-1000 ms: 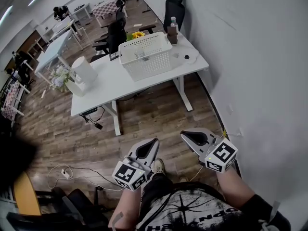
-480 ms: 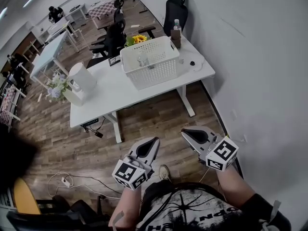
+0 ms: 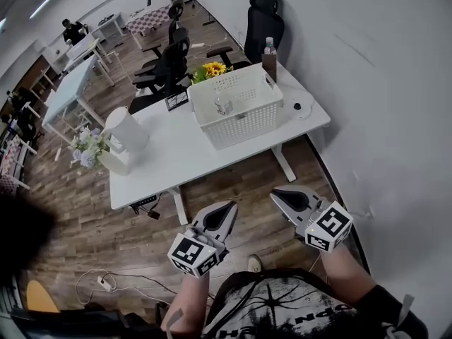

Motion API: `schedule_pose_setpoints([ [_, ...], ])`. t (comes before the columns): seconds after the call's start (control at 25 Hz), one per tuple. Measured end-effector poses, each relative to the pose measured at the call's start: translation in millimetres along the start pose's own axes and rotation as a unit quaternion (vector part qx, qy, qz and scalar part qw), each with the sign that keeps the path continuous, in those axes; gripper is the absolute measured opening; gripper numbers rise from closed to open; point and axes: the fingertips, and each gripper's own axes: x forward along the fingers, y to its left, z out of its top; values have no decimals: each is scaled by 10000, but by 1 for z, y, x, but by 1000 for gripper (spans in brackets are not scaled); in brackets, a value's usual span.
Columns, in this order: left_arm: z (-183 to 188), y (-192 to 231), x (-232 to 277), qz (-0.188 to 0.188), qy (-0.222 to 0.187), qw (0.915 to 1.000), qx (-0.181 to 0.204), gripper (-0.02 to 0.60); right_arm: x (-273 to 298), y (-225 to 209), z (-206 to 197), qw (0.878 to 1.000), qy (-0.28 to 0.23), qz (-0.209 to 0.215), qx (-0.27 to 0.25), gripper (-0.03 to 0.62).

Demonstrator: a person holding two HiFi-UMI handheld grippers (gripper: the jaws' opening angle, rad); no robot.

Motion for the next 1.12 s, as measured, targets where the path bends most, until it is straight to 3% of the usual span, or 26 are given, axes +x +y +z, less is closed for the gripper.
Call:
schedule_pose_setpoints([
  [0.48, 9, 81, -2, -289, -134, 9995, 91, 11, 81, -14, 4, 9996, 12, -259, -125, 23],
  [0.84, 5, 102, 8, -443, -168, 9988, -78, 11, 102, -21, 2, 9985, 286, -352, -295, 23],
  [1.12, 4, 124, 23, -314, -197, 9991, -215, 11, 122, -45, 2, 9988, 338, -248, -250, 23],
])
